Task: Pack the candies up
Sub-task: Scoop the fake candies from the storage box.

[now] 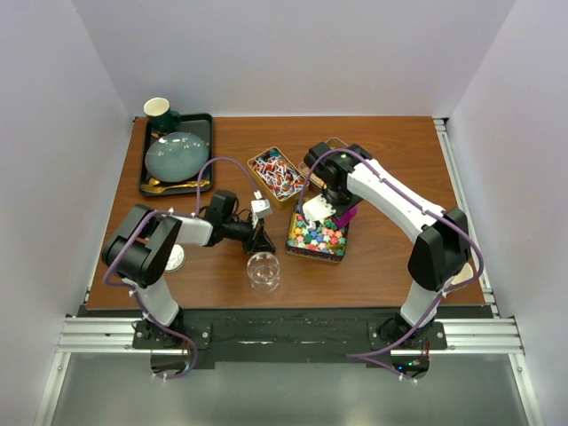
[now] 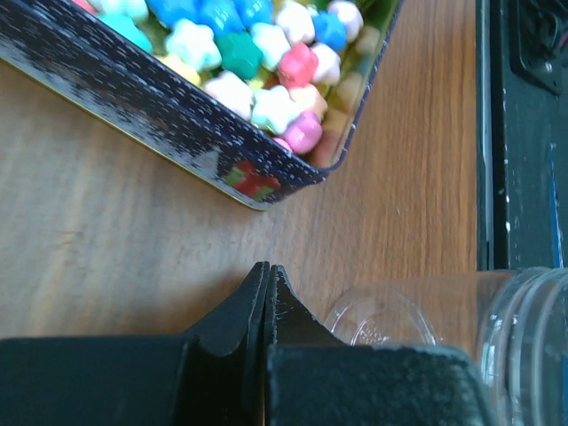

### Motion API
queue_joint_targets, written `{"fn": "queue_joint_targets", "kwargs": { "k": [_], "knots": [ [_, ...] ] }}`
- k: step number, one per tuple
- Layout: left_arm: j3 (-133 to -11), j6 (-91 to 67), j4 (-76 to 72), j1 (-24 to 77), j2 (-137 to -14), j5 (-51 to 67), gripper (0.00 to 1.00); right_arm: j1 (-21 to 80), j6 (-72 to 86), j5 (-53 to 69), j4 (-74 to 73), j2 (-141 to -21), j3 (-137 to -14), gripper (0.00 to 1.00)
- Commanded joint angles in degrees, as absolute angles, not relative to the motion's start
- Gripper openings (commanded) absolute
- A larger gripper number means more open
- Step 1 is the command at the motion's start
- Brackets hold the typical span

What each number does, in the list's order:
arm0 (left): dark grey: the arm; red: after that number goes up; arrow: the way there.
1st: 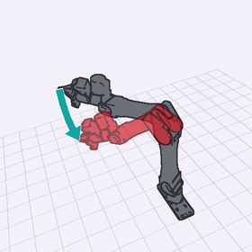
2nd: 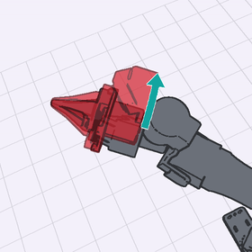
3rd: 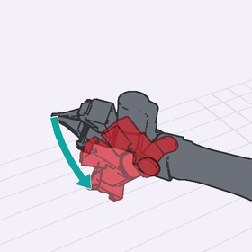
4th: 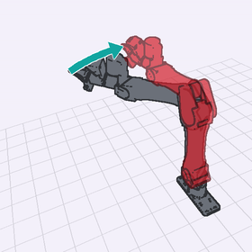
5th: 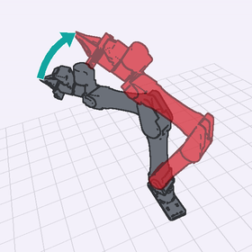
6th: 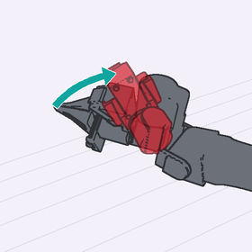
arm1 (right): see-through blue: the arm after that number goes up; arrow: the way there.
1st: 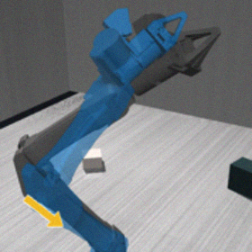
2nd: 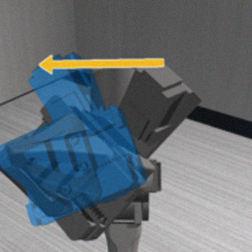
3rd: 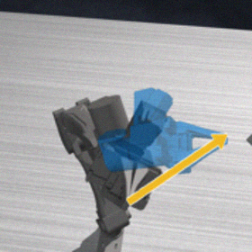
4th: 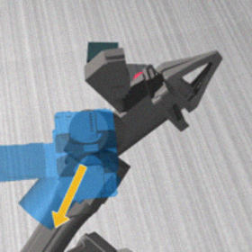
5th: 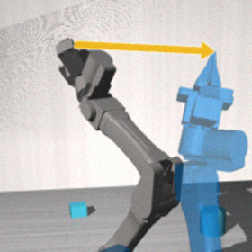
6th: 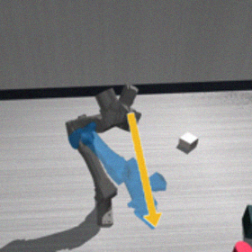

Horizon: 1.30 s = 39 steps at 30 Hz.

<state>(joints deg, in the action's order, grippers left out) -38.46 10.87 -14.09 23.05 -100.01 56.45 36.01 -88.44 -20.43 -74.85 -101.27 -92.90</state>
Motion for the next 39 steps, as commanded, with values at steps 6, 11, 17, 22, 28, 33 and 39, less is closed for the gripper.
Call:
{"fn": "queue_joint_targets", "kwargs": {
  "k": [6, 11, 17, 22, 28, 33, 39],
  "knots": [
    [-41.1, 17.9, -13.4, 25.8, -104.5, 63.2, 0.03, 36.3, -81.5, -16.9, -79.6, -104.1, -91.8, 0.00],
    [-41.6, 18.5, -15.5, 27.0, -105.6, 63.7, 0.09, 36.3, -83.0, -12.5, -76.5, -99.7, -85.8, 0.00],
    [-42.9, 13.0, -22.7, 27.7, -108.6, 64.2, 0.09, 36.6, -79.1, -11.9, -76.0, -102.1, -86.5, 0.00],
    [-43.3, 7.2, -30.3, 28.1, -110.4, 64.2, 0.09, 37.8, -71.3, -11.9, -75.8, -107.0, -91.9, 0.00],
    [-43.4, 3.0, -35.7, 28.1, -112.1, 63.5, 0.09, 41.7, -63.3, -9.4, -74.0, -109.1, -92.5, 0.00],
    [-43.2, -4.1, -42.8, 28.1, -112.8, 62.8, 0.08, 43.4, -58.1, -4.5, -70.6, -110.6, -91.5, 0.00],
    [-43.7, -5.7, -42.9, 27.4, -112.2, 62.2, 0.08, 42.6, -52.7, 2.7, -61.7, -109.0, -86.2, 0.00]
  ]
}}
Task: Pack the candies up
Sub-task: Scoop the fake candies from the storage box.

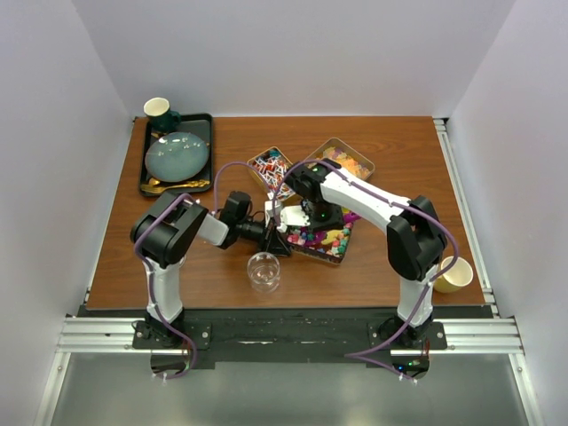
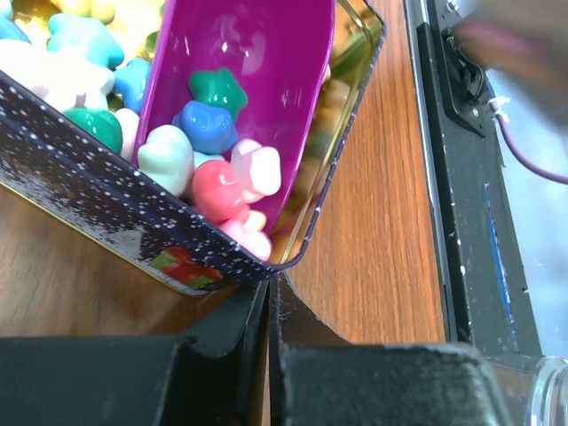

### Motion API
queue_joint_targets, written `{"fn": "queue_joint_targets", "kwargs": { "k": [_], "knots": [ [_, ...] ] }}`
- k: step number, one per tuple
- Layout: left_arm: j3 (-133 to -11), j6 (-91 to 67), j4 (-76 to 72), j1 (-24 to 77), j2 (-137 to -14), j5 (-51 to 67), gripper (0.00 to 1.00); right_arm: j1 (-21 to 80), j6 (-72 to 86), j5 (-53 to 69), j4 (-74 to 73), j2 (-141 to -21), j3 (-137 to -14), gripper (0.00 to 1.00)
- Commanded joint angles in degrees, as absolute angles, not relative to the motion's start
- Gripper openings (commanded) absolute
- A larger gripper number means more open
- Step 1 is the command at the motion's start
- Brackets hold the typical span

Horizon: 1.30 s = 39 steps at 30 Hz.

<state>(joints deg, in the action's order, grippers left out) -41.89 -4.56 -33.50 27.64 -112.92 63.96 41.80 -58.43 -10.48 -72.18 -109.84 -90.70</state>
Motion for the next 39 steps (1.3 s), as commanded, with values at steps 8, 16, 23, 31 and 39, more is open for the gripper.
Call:
{"fn": "queue_joint_targets", "kwargs": {
  "k": [8, 16, 23, 31, 39],
  "knots": [
    [-46.0, -1.4, -28.7, 24.7, -108.3, 61.3, 0.24, 36.2, -52.7, 10.5, -50.0, -103.3, -75.7, 0.00],
    [-51.9, 16.9, -0.9, 20.9, -103.0, 61.7, 0.34, 34.6, -52.6, 15.0, -44.8, -100.6, -71.8, 0.00],
    [-61.4, 38.3, 35.4, 14.7, -103.4, 60.4, 0.38, 32.1, -53.0, 17.5, -43.3, -99.1, -68.9, 0.00],
    [-66.3, 40.7, 42.4, 11.4, -103.6, 56.8, 0.37, 28.1, -53.5, 20.4, -42.4, -96.5, -66.5, 0.00],
    [-70.3, 36.9, 43.4, 11.3, -101.8, 53.0, 0.37, 22.9, -57.7, 25.3, -43.3, -92.5, -64.2, 0.00]
  ]
}}
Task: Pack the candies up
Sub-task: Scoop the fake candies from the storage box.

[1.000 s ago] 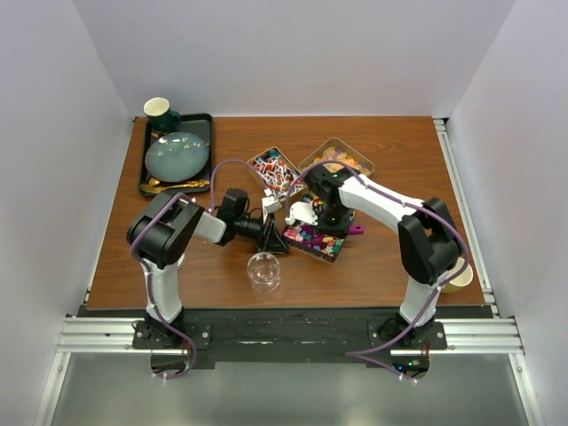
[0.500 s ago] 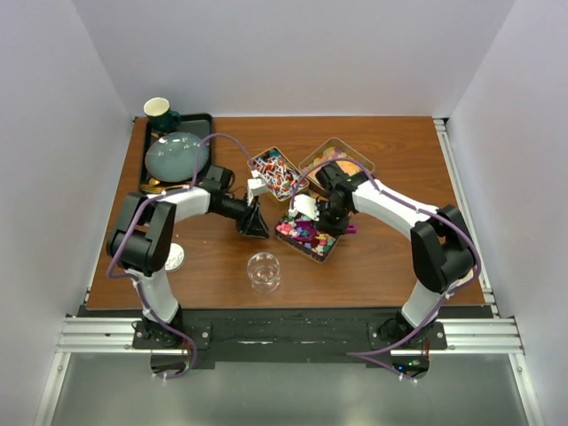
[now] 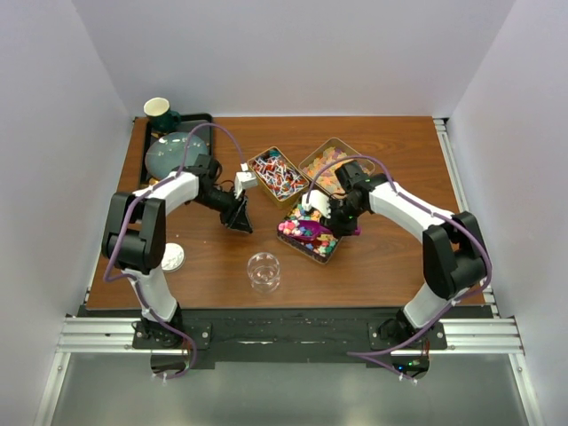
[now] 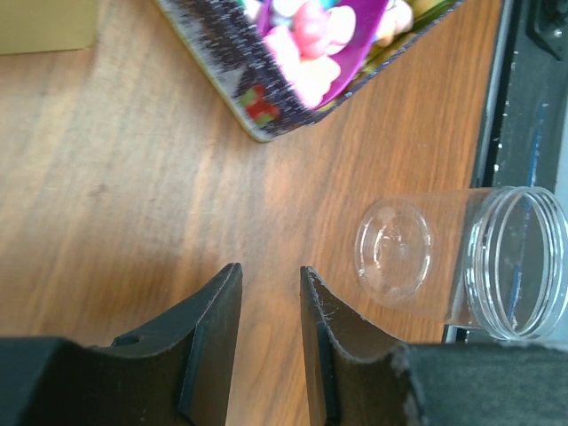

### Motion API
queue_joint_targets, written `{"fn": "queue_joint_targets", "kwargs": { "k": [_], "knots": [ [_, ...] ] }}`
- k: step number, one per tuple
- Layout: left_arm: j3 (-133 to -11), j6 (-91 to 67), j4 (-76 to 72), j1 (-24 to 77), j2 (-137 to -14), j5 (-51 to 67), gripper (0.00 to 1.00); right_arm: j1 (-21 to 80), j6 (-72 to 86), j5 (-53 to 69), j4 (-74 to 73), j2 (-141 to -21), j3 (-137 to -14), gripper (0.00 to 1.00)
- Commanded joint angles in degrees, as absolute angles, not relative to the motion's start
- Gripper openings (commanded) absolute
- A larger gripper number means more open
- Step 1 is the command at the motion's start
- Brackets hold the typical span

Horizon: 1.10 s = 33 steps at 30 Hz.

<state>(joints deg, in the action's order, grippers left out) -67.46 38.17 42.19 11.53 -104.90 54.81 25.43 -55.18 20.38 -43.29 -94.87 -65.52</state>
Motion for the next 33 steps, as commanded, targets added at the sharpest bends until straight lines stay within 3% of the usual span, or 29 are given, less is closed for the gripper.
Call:
{"fn": "queue_joint_targets", "kwargs": {
  "k": [1, 20, 25, 27, 29, 31, 33],
  "knots": [
    [-70.4, 36.1, 42.1, 11.3, -101.4, 52.1, 0.37, 22.4, -57.7, 26.0, -43.1, -92.5, -64.0, 0.00],
    [-72.5, 34.3, 44.2, 10.9, -99.9, 45.7, 0.41, 17.9, -51.7, 36.0, -28.8, -81.7, -51.3, 0.00],
    [-73.6, 30.8, 43.3, 10.8, -99.6, 42.0, 0.58, 17.1, -48.4, 39.1, -23.6, -77.2, -46.6, 0.00],
    [-73.7, 29.3, 42.7, 10.8, -99.3, 41.2, 0.73, 16.8, -45.5, 39.5, -20.7, -75.1, -45.0, 0.00],
    [-73.7, 28.7, 42.2, 10.8, -99.2, 40.2, 0.74, 16.8, -43.1, 39.3, -18.2, -73.0, -42.6, 0.00],
    [-73.2, 26.6, 40.4, 10.8, -99.0, 36.9, 1.00, 16.8, -40.8, 38.9, -17.5, -69.2, -41.0, 0.00],
    [-72.8, 23.0, 38.6, 10.8, -98.4, 33.6, 1.00, 16.8, -40.1, 37.3, -16.8, -66.7, -40.7, 0.00]
  ]
}}
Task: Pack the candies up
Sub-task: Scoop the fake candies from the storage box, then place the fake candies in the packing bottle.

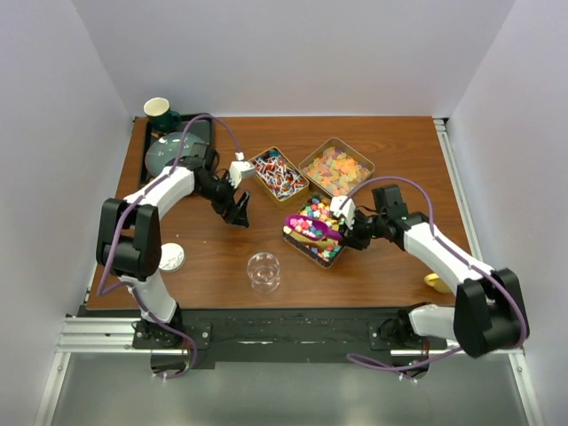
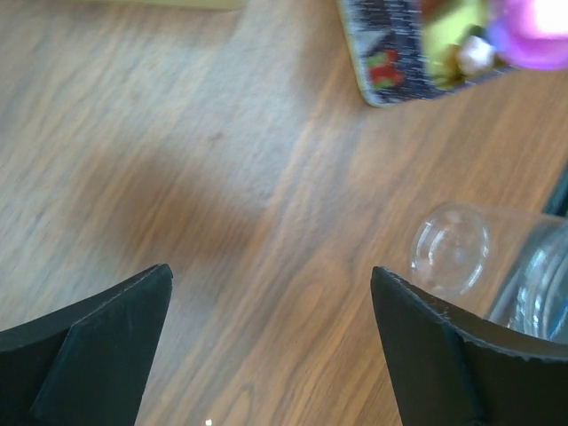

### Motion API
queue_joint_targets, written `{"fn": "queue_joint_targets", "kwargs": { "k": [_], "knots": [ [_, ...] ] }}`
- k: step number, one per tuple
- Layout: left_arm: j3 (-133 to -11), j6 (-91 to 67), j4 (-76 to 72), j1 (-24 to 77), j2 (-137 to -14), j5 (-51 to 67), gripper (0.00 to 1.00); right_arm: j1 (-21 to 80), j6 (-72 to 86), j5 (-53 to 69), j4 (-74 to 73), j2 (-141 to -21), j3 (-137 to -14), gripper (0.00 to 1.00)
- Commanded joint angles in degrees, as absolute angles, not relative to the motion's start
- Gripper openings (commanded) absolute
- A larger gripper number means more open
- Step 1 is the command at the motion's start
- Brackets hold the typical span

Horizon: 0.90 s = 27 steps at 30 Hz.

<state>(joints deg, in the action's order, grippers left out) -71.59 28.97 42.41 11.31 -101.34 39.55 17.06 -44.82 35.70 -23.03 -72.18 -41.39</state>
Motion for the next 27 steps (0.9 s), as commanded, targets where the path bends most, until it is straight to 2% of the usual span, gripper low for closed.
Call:
{"fn": "queue_joint_targets", "kwargs": {
  "k": [1, 7, 11, 16, 20, 27],
  "knots": [
    [-72.3, 22.2, 37.6, 10.8, -98.0, 30.1, 1.00, 16.8, -39.8, 36.8, -17.6, -64.7, -41.8, 0.00],
    [-66.8, 17.0, 32.7, 8.6, -89.6, 20.0, 1.00, 17.1, -41.4, 36.0, -29.6, -63.0, -52.1, 0.00],
    [-65.7, 12.8, 32.4, 3.5, -80.5, 22.8, 1.00, 17.8, -42.6, 37.0, -46.4, -66.0, -62.2, 0.00],
    [-63.9, 12.5, 32.9, 1.7, -72.6, 22.8, 1.00, 19.8, -51.7, 35.6, -53.0, -64.1, -65.1, 0.00],
    [-61.7, 11.8, 32.3, 0.0, -68.3, 23.4, 1.00, 22.0, -56.7, 32.2, -62.6, -68.6, -70.1, 0.00],
    [-58.6, 12.4, 29.6, -4.9, -64.9, 22.6, 0.99, 30.8, -61.3, 26.0, -69.2, -74.1, -78.2, 0.00]
  ]
}}
